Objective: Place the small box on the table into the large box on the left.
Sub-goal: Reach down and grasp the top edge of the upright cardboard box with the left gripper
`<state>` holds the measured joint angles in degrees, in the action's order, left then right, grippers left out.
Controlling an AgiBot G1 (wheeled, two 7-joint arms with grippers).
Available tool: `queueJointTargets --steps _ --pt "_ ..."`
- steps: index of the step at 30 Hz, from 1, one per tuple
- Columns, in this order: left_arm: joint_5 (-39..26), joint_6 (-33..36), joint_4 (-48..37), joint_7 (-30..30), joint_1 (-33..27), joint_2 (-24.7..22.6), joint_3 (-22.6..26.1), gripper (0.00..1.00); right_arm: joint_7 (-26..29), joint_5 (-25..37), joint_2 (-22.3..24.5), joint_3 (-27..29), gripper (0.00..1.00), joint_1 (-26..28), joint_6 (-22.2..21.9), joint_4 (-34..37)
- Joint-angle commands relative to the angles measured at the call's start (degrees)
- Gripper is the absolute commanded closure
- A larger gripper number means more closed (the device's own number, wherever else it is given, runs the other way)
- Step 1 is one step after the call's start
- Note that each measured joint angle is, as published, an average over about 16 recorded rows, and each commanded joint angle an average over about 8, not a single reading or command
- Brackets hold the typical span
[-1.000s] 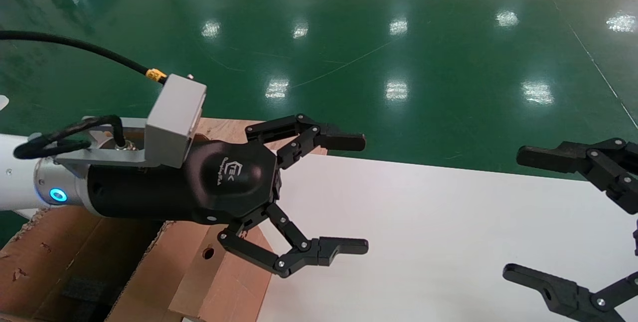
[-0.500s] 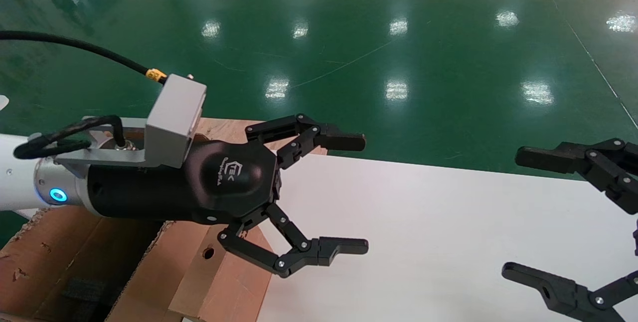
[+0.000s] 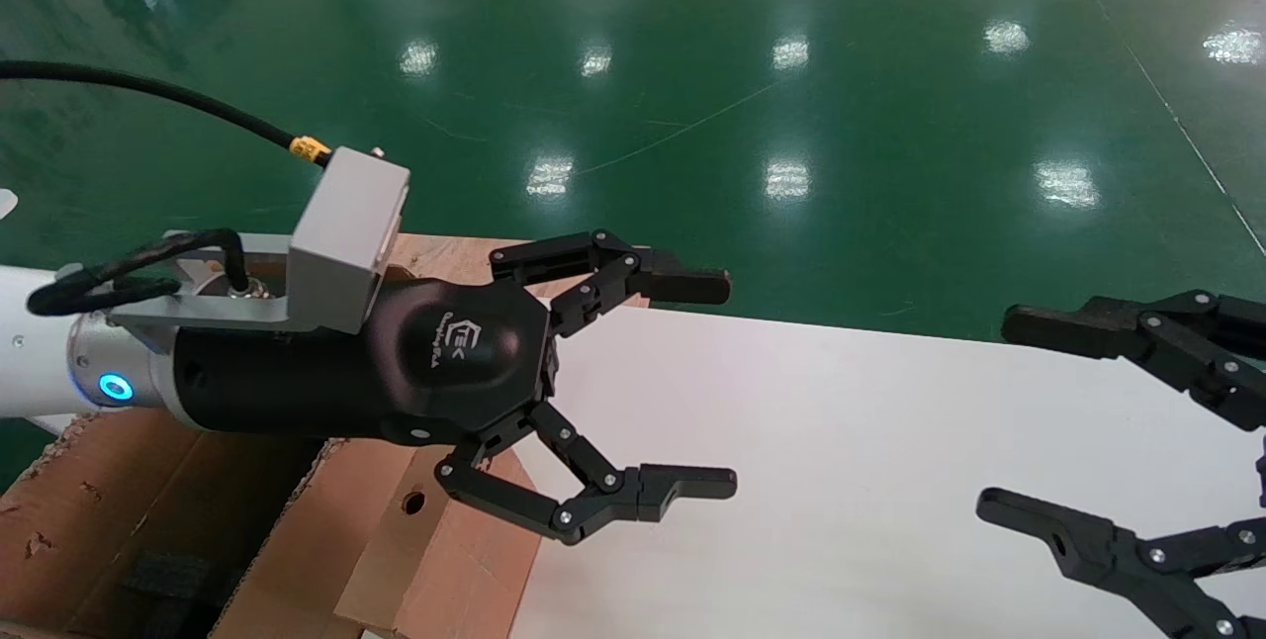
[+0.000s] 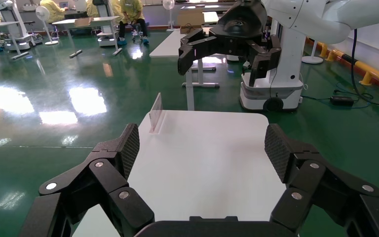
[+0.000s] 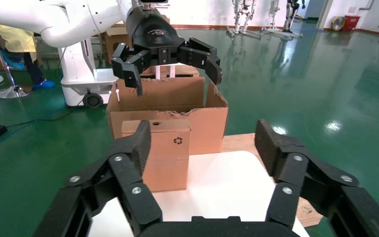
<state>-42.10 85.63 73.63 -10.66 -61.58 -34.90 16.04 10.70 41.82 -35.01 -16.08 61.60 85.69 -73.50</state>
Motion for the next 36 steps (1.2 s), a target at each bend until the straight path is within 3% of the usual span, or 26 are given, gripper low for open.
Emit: queueJointTargets --steps 1,9,19,29,32,36 --pt "0.15 0.04 -0.04 -0.03 0.01 -0.06 -0.02 0.00 0.00 0.00 0.00 0.01 1.00 0.00 0.00 0.00" --pt "-3.92 -2.21 1.27 -0.83 -0.31 1.79 0.61 0.00 -0.02 -0.02 0.00 -0.03 1.00 0.02 0.01 0.04" --pt "-16.22 -6.38 3.63 -7.33 -3.97 5.72 4.09 0.00 -0.04 -0.03 0.01 -0.07 1.00 0.04 0.00 0.05" --pt "-17.95 -6.55 2.94 -9.17 -5.57 5.60 4.78 0.00 -0.05 -0.01 0.02 -0.08 1.00 0.03 -0.02 0.07" --pt "-20.49 -7.67 2.49 -14.66 -7.26 5.50 6.05 0.00 -0.06 -0.02 0.02 -0.09 1.00 0.04 -0.02 0.09" --pt "-26.76 -8.80 2.59 -27.65 -12.02 4.32 9.46 0.00 -0.07 -0.02 0.02 -0.11 1.00 0.05 -0.02 0.10"
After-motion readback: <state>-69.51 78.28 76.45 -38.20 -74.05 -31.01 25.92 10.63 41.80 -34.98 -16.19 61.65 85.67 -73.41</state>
